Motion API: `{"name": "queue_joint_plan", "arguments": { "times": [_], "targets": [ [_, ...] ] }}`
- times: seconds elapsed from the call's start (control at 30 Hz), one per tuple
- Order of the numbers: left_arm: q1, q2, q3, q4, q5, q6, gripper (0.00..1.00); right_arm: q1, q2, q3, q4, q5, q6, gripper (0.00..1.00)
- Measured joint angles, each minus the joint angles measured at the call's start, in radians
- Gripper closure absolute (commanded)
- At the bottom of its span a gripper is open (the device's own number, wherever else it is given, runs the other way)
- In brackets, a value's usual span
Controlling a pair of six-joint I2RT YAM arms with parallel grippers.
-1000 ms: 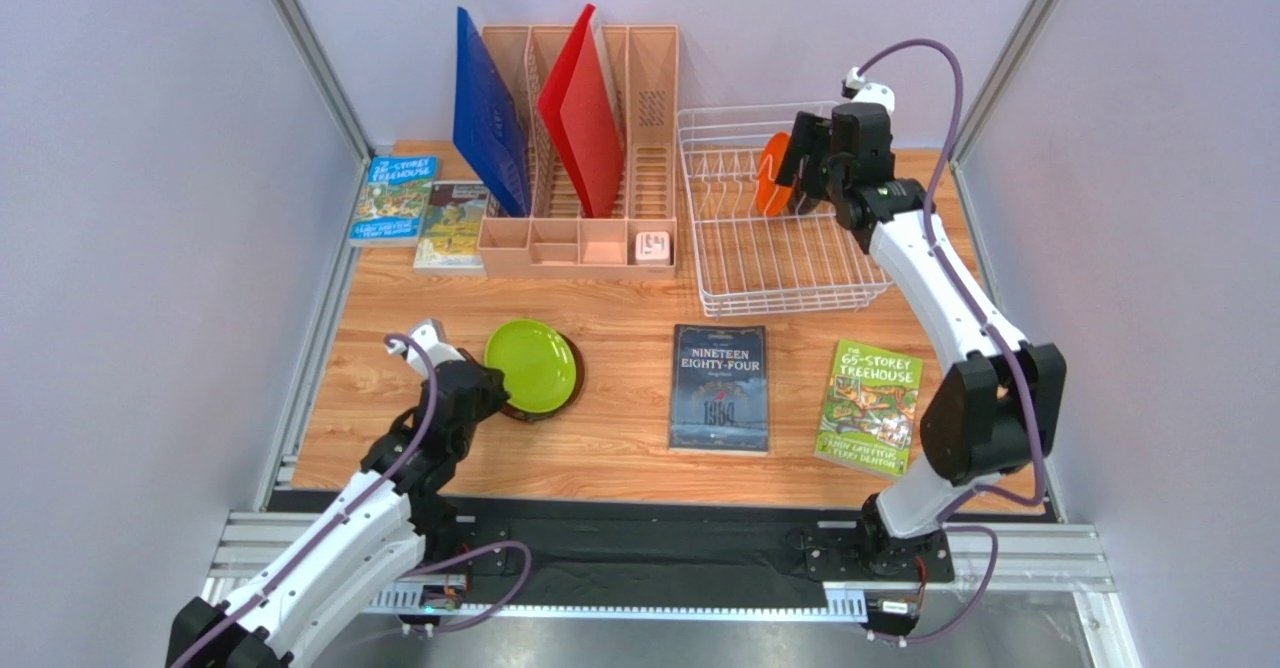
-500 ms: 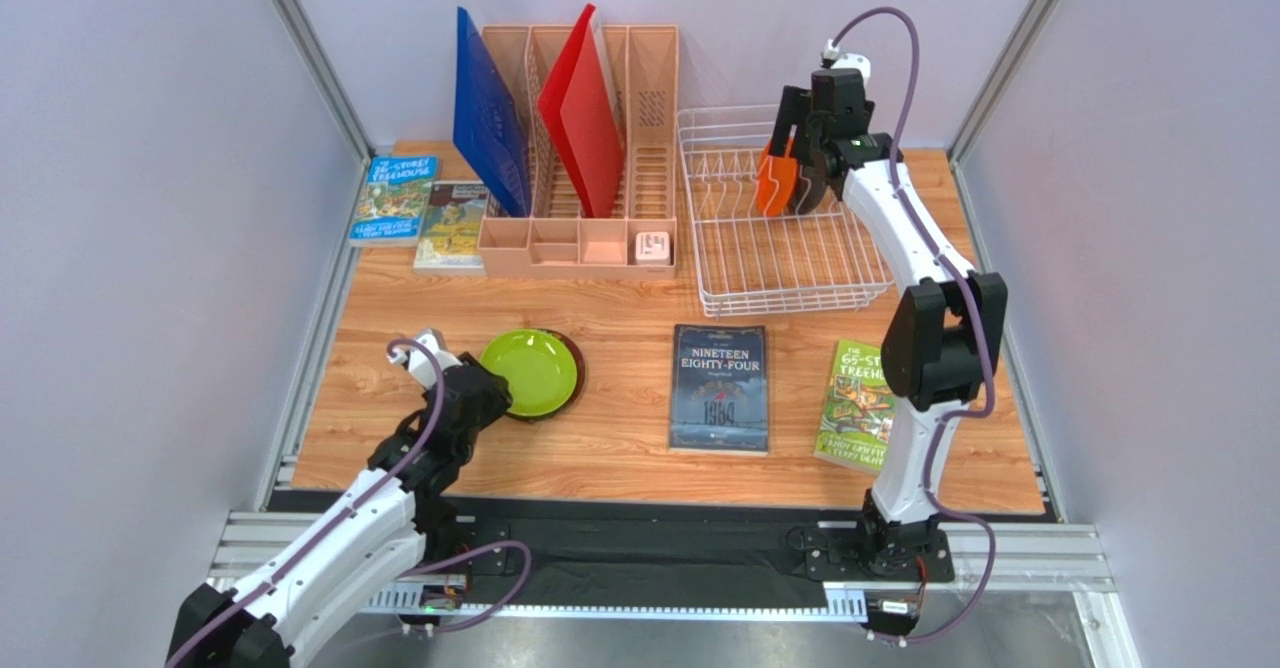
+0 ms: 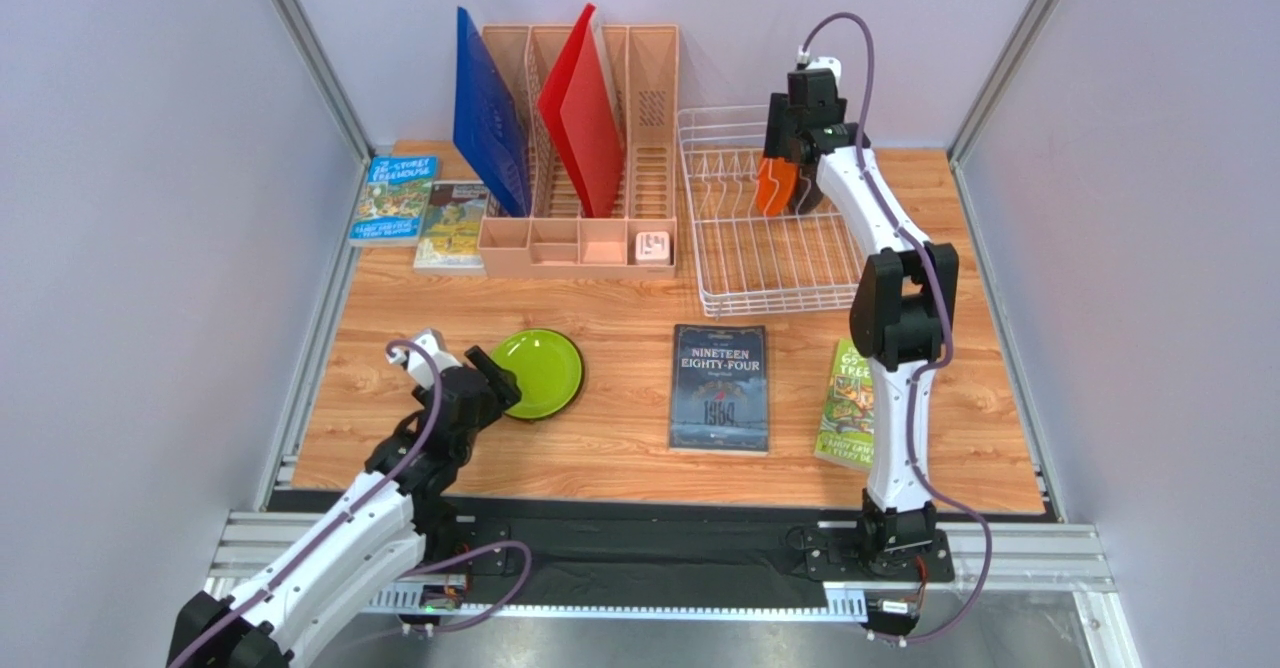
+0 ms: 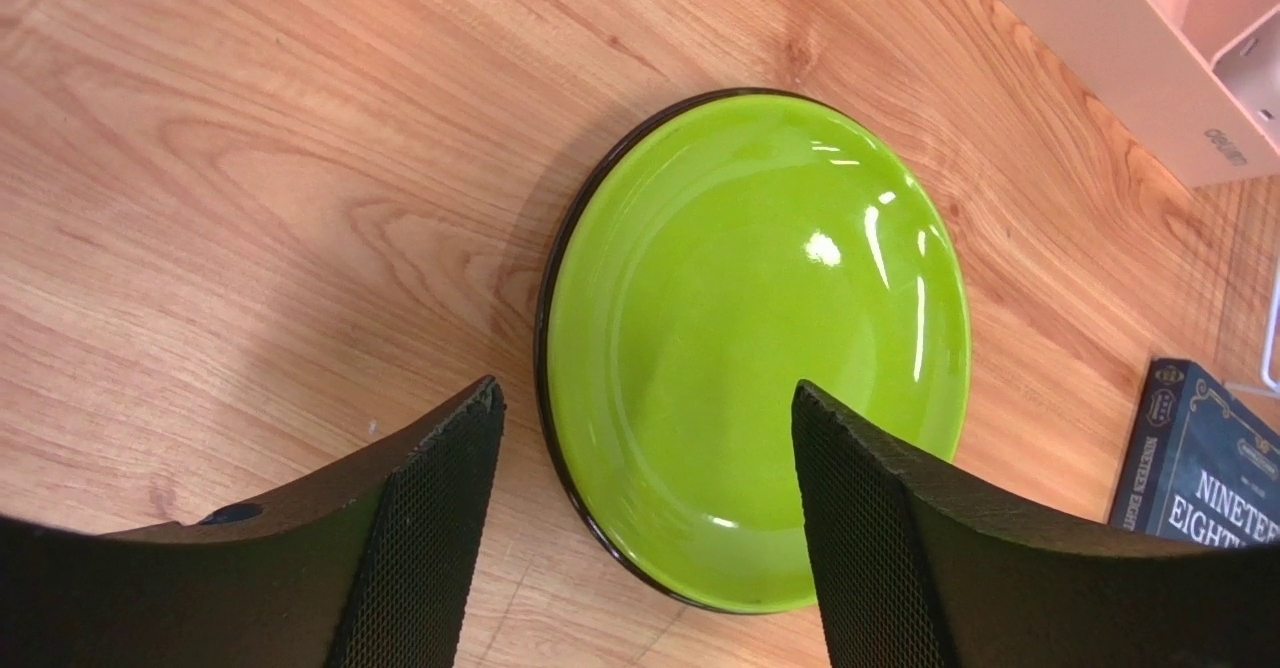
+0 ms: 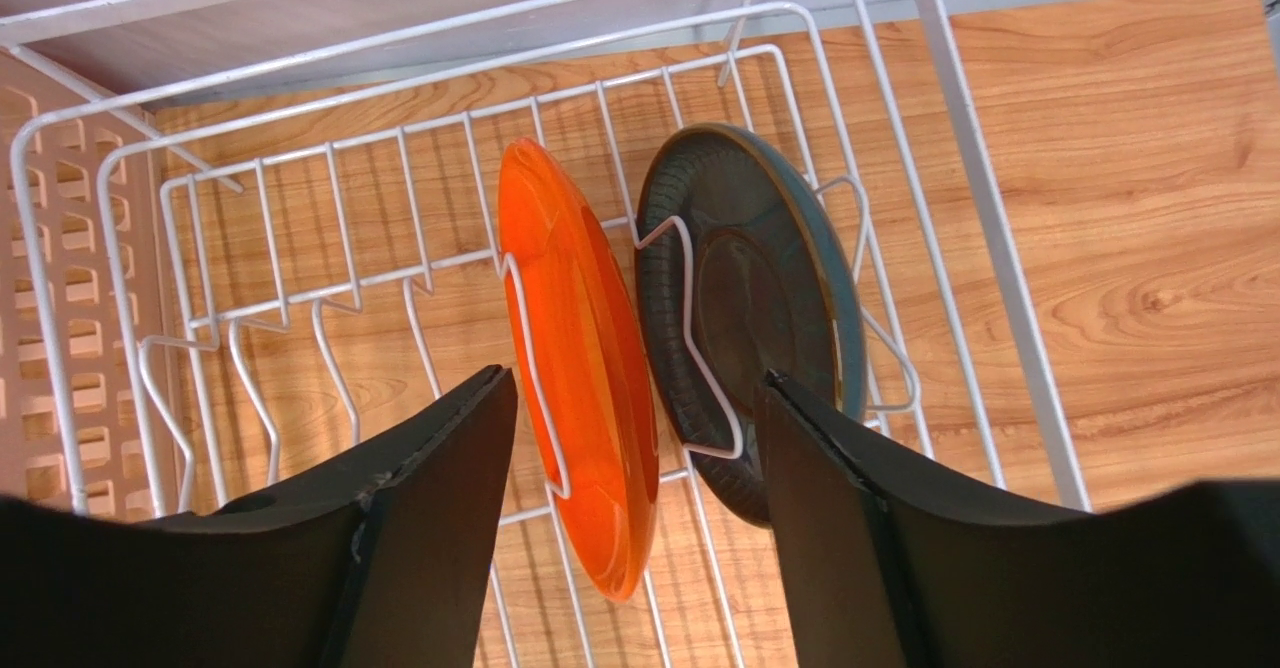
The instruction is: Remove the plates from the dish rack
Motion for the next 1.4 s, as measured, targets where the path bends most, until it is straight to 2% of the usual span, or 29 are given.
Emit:
{"name": "queue_joint_plan", "arguments": {
  "times": [0.07,0.1,0.27,0.33,0.6,0.67,0.77,0.87,0.97,1.2,1.4],
  "targets": [
    [0.000,-0.010,0.009,-0.005,0.003,0.021,0.24,0.000,0.018,0.008,-0.001,0.000,-0.007,0.51],
    [0.000,-0.015,0.017,-0.004,0.008,0.039,0.24,0.000,0.025,0.011,-0.004,0.001,-0.010,0.52],
    [0.000,-0.014,0.068,0.076,0.098,0.152,0.23,0.000,0.058,0.015,-0.007,0.006,-0.033,0.83],
    [0.000,0.006,0.088,0.126,0.146,0.197,0.23,0.000,0.072,0.016,-0.008,0.008,-0.042,0.99],
    [0.000,0.230,0.233,0.300,0.334,0.328,0.22,0.013,0.076,0.014,-0.001,0.047,-0.097,1.00],
    [0.000,0.305,0.279,0.327,0.368,0.343,0.22,0.029,0.072,-0.004,0.024,0.088,-0.117,1.00],
    [0.000,0.404,0.345,0.360,0.410,0.351,0.14,0.066,0.071,-0.010,0.062,0.190,-0.174,1.00],
    [0.000,0.499,0.418,0.389,0.458,0.351,0.11,0.105,0.047,-0.051,0.135,0.300,-0.220,1.00],
    [0.000,0.574,0.477,0.416,0.501,0.355,0.00,0.134,-0.029,-0.159,0.205,0.378,-0.248,1.00],
    [0.000,0.704,0.554,0.499,0.600,0.363,0.00,0.140,-0.288,-0.390,0.266,0.436,-0.240,1.00],
    [0.000,0.885,0.637,0.650,0.745,0.301,0.02,0.135,-0.584,-0.542,0.237,0.322,-0.105,1.00]
  ]
}}
